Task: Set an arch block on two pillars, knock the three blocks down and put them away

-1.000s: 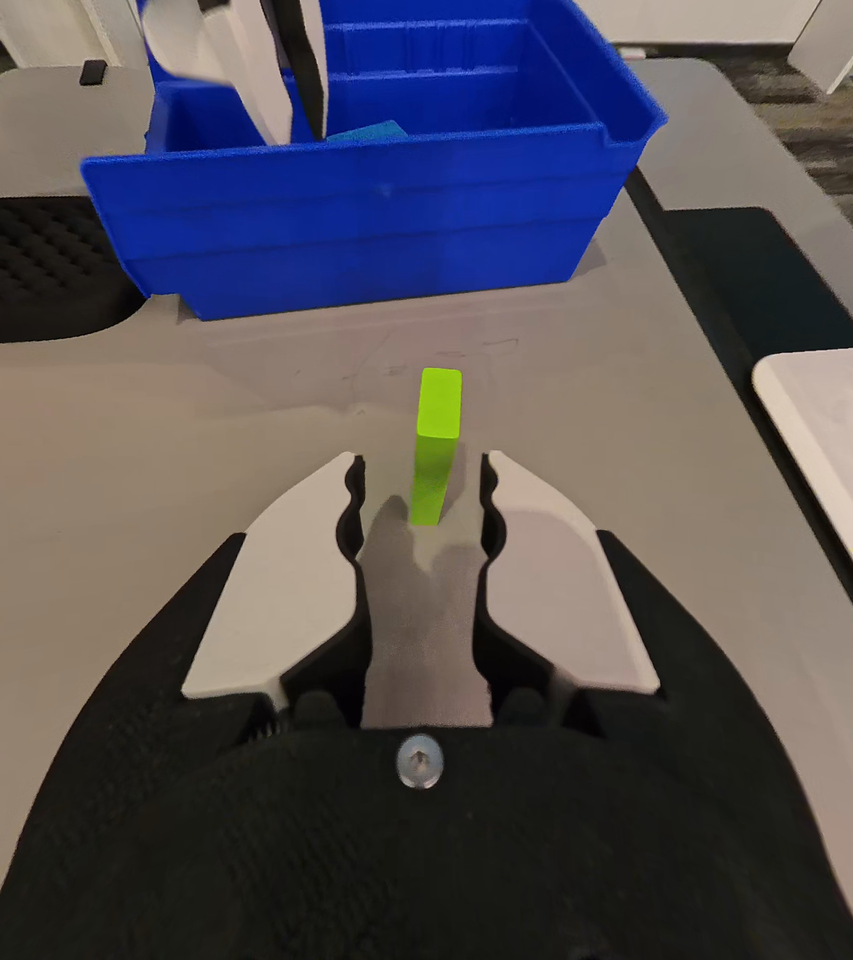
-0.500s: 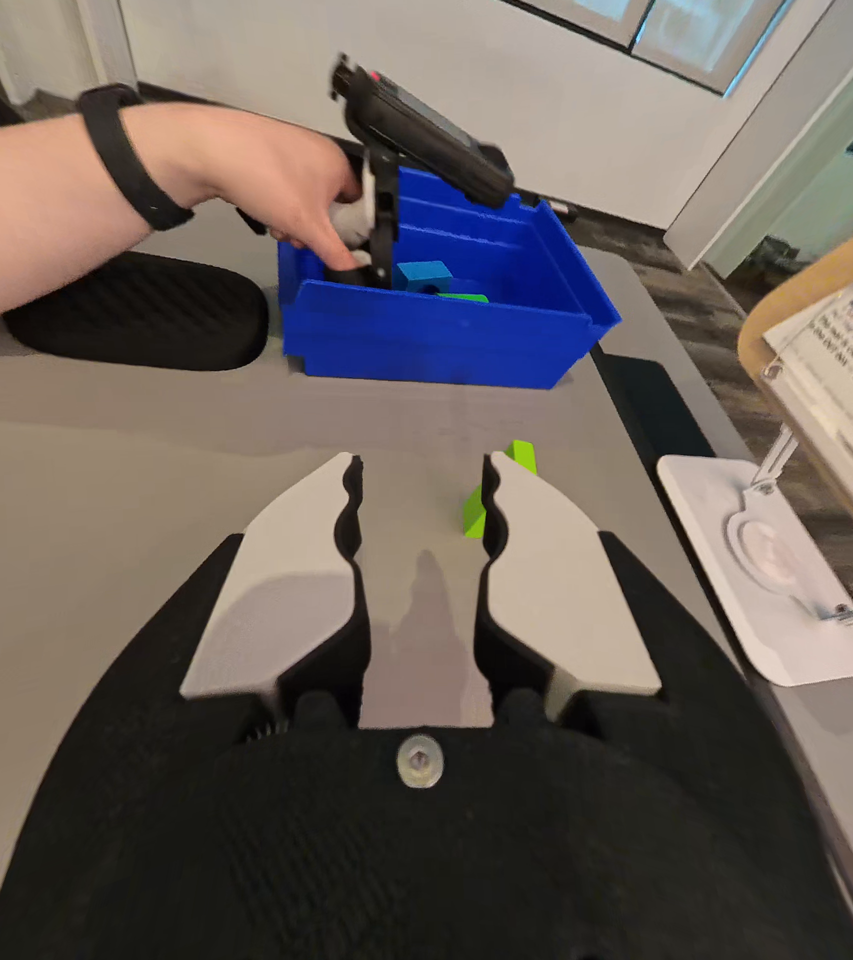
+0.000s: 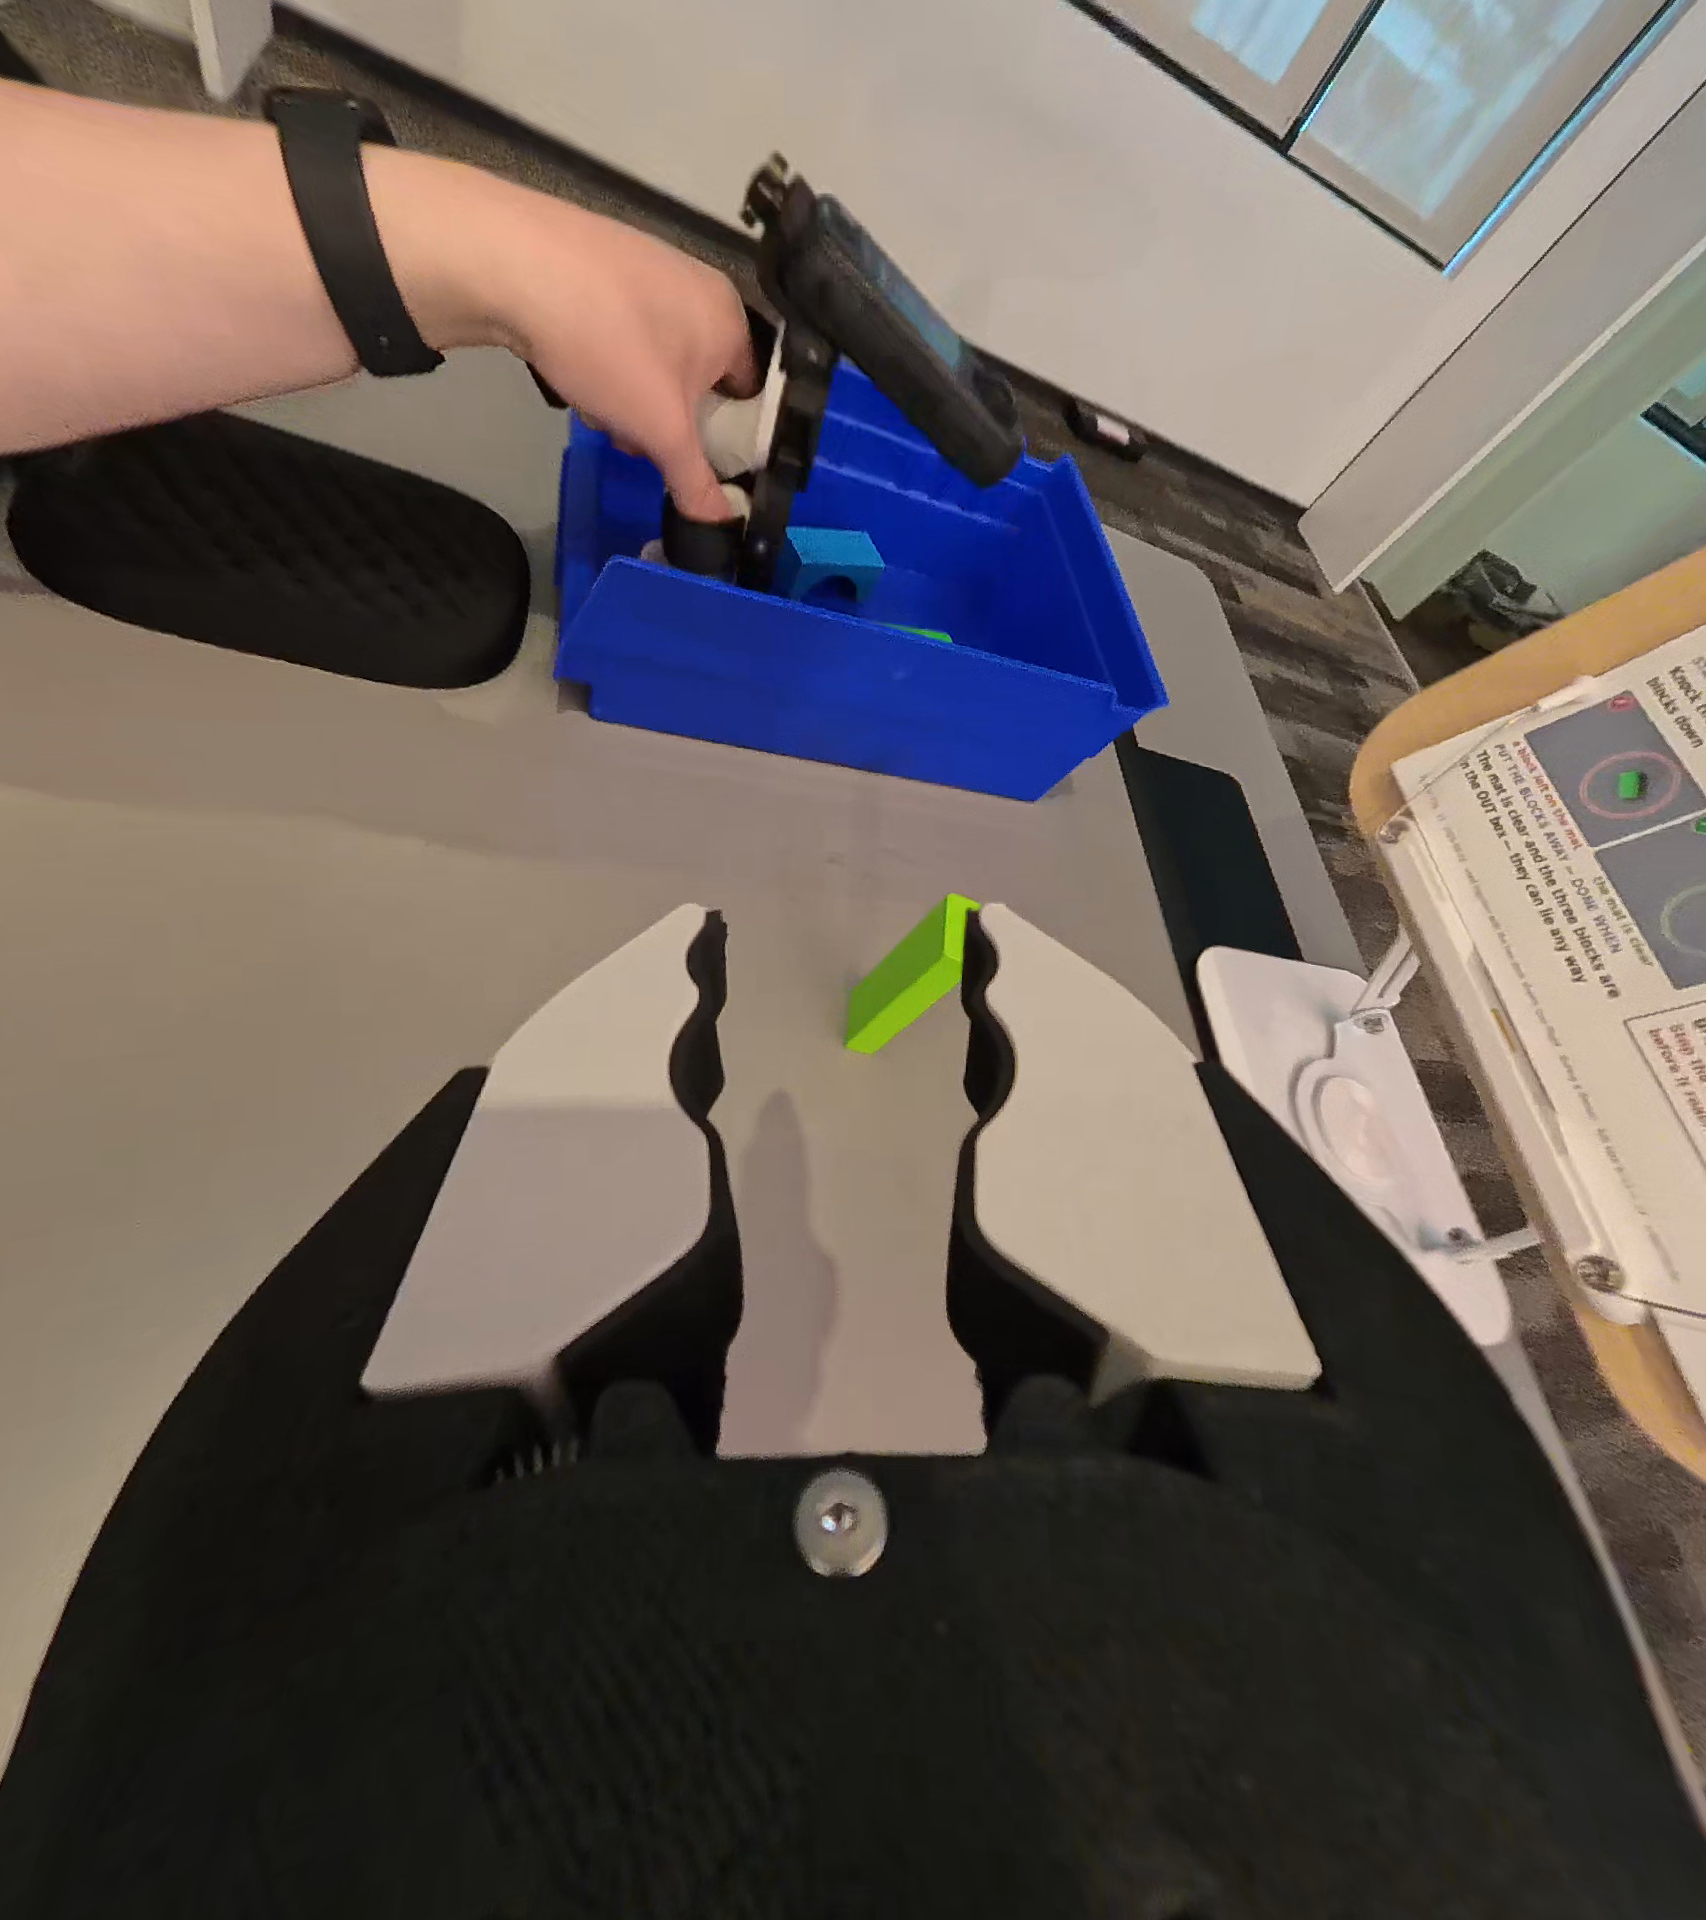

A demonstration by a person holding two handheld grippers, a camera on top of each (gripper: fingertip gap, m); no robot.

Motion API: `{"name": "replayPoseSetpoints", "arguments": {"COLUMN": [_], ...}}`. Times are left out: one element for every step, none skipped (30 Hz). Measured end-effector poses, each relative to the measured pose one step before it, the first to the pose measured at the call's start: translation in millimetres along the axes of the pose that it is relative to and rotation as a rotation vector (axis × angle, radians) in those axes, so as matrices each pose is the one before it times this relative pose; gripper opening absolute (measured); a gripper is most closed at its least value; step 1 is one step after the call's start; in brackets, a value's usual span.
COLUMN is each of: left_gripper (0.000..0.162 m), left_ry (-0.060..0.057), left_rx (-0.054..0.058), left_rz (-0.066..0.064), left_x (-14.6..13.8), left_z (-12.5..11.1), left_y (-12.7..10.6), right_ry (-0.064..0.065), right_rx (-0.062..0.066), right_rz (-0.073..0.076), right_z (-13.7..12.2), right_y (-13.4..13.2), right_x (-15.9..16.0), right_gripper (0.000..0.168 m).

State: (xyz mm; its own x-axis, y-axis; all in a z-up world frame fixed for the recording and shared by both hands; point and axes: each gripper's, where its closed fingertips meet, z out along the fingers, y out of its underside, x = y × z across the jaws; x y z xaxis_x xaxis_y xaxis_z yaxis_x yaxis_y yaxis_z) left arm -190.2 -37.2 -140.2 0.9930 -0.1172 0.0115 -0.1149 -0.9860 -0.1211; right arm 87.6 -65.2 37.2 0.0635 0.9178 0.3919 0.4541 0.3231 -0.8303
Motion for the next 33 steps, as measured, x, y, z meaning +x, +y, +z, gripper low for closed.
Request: {"name": "replayPoseSetpoints", "arguments": {"left_gripper": [0.032,0.033,0.032,0.032,0.032,0.032,0.032,0.032,0.032,0.032,0.032,0.032,0.032,0.032,0.032,0.032,0.032,0.032,0.032,0.032,0.032,0.032,0.032,0.032,0.032,0.032,0.032,0.032,0.032,0.032,0.032,0.032,0.038], "left_ry": [0.05,0.0367,0.0035,0.0092,0.0156,0.0177,0.0034,-0.0164,-0.0146,0.0089,0.025,0.0316,0.0368,0.0328,0.0235,0.0131,0.0105,0.0159,0.0199,0.0187,0.0162,0.0133,0.0093,0.0107,0.0059,0.0048,0.013,0.0095,-0.0024,-0.0096,-0.0001,-0.0038,-0.0042], "left_rx": [0.0356,0.0326,0.0327,0.0468,0.0525,0.0434,0.0397,0.0397,0.0491,0.0463,0.0445,0.0519,0.0423,0.0315,0.023,0.0216,0.0219,0.0162,0.0117,0.0099,0.0059,-0.0027,0.0016,0.004,-0.0064,-0.0012,-0.0022,-0.0117,-0.009,0.0045,0.0214,0.0229,0.014], "left_rz": [-0.0022,0.0014,0.0076,0.0118,0.0151,0.0145,0.0182,0.0255,0.0299,0.0339,0.0353,0.0357,0.0344,0.0359,0.039,0.0397,0.0397,0.0367,0.0307,0.0233,0.018,0.0185,0.0183,0.0126,0.0058,0.0127,0.0137,0.0092,0.0146,0.0251,0.0197,0.0021,-0.0091], "left_x": [3.57,2.53,-1.16,1.43,4.27,6.07,5.72,4.42,6.07,10.25,13.22,15.02,16.18,16.0,15.07,13.68,13.1,13.18,12.55,10.98,9.2,7.49,5.8,4.92,3.24,2.85,3.74,2.64,0.52,-0.85,-0.09,-1.68,-3.0], "left_z": [-6.78,-8.64,-10.59,-12.7,-13.6,-13.6,-13.51,-13.49,-12.94,-11.13,-9.38,-7.52,-4.92,-2.49,-0.68,0.53,1.72,2.82,3.68,4.16,4.45,4.9,5.04,4.9,4.88,4.78,4.83,4.73,4.35,3.21,2.34,1.1,-0.32], "left_y": [-3.27,-3.49,-3.48,-5.15,-6.26,-5.3,-4.86,-4.95,-6.29,-6.78,-7.19,-8.76,-8.19,-6.9,-5.85,-5.91,-5.77,-5.15,-4.38,-4.1,-3.42,-2.28,-2.62,-2.54,-0.83,-1.01,-0.48,1.45,1.01,-0.85,-2.61,-2.71,-2.08], "right_ry": [-0.0129,-0.0241,-0.0159,0.0001,0.0067,0.004,-0.0078,-0.0212,-0.026,-0.0267,-0.0375,-0.0465,-0.0493,-0.0436,-0.0325,-0.0256,-0.0348,-0.0164,0.0214,0.0392,0.0308,0.0103,0.0122,0.0114,-0.0117,-0.0205,-0.015,-0.018,0.0059,0.0108,0.0114,0.0254,0.0502], "right_rx": [0.0364,0.0302,-0.0008,-0.0116,-0.0001,0.0165,0.0316,0.0379,0.0378,0.0383,0.0361,0.0337,0.0387,0.0466,0.0558,0.06,0.0623,0.0529,0.0415,0.0331,0.025,0.0213,0.0111,-0.0009,-0.0026,-0.0035,-0.0098,0.0043,0.0039,-0.0058,-0.0051,-0.0127,-0.0074], "right_rz": [0.0168,0.0236,0.0414,0.0552,0.0575,0.0586,0.0624,0.0676,0.0759,0.0849,0.0881,0.0884,0.0887,0.0877,0.0888,0.0873,0.0704,0.0552,0.0452,0.0301,0.0134,0.0017,-0.0011,0.0018,0.0077,0.0117,0.003,-0.0083,-0.0076,-0.0147,-0.0259,-0.0335,-0.0497], "right_z": [1.53,3.1,4.02,4.66,5.28,5.23,5.39,5.44,5.48,5.51,5.48,5.15,4.63,3.86,2.59,1.25,0.35,-0.68,-1.73,-2.58,-2.72,-2.53,-2.08,-1.43,-0.68,-0.56,-1.01,-1.82,-1.77,-1.93,-2.78,-3.28,-4.38], "right_y": [2.73,2.72,5.49,5.58,2.41,-1.05,-3.57,-4.5,-4.2,-3.48,-2.27,-1.5,-1.62,-2.18,-2.93,-4.27,-5.93,-5.87,-5.59,-4.96,-3.91,-3.46,-2.07,-0.25,-0.17,-0.12,0.46,-1.63,-1.84,-0.82,-1.52,-1.1,-2.38], "right_x": [-2.43,-2.57,0.02,2.57,3.02,1.77,-0.57,-2.66,-3.47,-3.34,-4.45,-5.27,-5.13,-3.59,-1.28,0.26,-1.22,0.56,5.16,6.82,5.2,1.71,1.66,1.36,-1.85,-2.95,-1.95,-2.54,0.66,1.4,1.19,2.25,4.88], "right_gripper": [0.044,0.043,0.043,0.043,0.043,0.043,0.043,0.043,0.043,0.043,0.043,0.043,0.043,0.043,0.043,0.043,0.044,0.043,0.043,0.042,0.042,0.042,0.042,0.042,0.042,0.042,0.03,0.022,0.021,0.021,0.02,0.02,0.019]}}
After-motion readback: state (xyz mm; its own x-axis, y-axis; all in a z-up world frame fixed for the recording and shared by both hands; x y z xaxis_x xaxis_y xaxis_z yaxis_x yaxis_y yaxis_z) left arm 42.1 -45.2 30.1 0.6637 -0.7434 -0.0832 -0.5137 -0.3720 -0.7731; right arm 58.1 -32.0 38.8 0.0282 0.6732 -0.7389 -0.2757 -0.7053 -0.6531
